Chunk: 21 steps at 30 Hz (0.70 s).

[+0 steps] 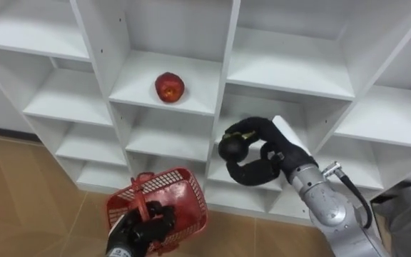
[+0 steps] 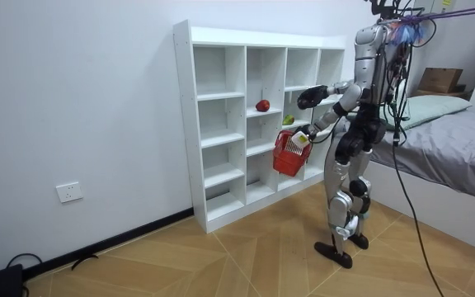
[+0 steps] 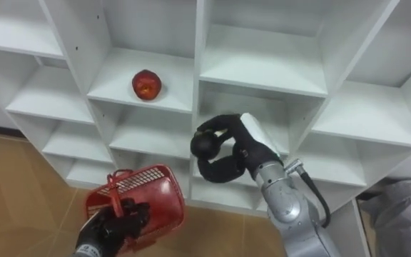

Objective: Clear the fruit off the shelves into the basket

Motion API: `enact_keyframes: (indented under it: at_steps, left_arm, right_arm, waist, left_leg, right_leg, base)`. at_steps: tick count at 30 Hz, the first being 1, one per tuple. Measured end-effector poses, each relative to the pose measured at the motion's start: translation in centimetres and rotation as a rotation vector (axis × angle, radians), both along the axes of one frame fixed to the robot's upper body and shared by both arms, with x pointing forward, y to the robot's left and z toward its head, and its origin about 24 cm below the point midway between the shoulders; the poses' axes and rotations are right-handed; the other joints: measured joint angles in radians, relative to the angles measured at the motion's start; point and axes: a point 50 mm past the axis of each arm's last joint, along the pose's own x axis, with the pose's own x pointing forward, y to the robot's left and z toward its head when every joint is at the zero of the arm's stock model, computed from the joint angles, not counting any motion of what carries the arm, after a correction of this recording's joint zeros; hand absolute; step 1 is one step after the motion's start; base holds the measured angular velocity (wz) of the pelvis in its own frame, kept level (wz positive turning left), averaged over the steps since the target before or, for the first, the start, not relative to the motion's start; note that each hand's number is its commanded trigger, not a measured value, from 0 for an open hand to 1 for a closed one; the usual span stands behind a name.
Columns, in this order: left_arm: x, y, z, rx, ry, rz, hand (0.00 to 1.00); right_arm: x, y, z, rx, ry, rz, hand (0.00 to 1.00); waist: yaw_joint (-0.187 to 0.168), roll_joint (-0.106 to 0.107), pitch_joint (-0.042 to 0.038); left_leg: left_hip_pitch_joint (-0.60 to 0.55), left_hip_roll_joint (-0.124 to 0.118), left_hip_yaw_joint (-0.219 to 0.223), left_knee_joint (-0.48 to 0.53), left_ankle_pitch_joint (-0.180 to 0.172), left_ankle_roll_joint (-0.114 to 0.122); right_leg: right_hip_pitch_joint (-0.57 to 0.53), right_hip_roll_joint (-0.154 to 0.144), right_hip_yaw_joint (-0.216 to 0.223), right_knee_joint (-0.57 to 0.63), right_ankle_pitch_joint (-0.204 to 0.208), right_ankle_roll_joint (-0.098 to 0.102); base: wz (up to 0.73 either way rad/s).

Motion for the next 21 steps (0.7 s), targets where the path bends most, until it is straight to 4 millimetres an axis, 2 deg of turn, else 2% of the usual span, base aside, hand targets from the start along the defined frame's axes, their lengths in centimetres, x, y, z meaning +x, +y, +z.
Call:
enact_keyframes:
  at_steps: [2, 8, 14, 21]
  left_arm:
    - [0.0, -0.3, 0.0, 0.0, 0.001, -0.017, 1.0]
    - [0.3, -0.8, 0.5, -0.02, -0.033, -0.055, 1.0]
    - [0.6, -1.3, 0.9, -0.039, -0.063, -0.086, 1.0]
    - [0.7, -1.6, 1.0, -0.043, -0.069, -0.109, 1.0]
  right_arm:
    - [-0.5, 0.6, -0.5, -0.001, 0.025, 0.027, 1.0]
    - [-2.1, 1.8, -2.1, 0.006, 0.132, 0.092, 1.0]
    - [-2.5, 2.4, -2.5, -0.002, 0.161, 0.123, 1.0]
    - [-3.0, 3.4, -2.9, -0.008, 0.177, 0.168, 1.0]
  waist:
    - [0.0, 0.004, -0.0025]
    - [0.004, 0.001, -0.0017]
    - [0.027, -0.008, 0.0035]
    - [0.052, -0.005, 0.006]
  left_leg:
    - [0.0, 0.0, 0.0, 0.001, 0.0, 0.0]
    - [-0.002, -0.001, 0.0, 0.002, 0.0, 0.0]
    - [-0.008, 0.0, 0.0, 0.006, 0.0, 0.0]
    - [-0.016, 0.0, 0.0, 0.011, 0.0, 0.0]
  right_leg:
    - [0.002, 0.0, -0.001, 0.0, 0.0, 0.0]
    - [0.002, -0.001, -0.003, -0.002, -0.001, 0.001]
    - [0.002, -0.001, -0.012, -0.006, -0.001, 0.001]
    - [-0.003, -0.002, -0.022, -0.01, -0.001, 0.001]
  base:
    - [0.0]
    - [0.0]
    - [0.02]
    - [0.05]
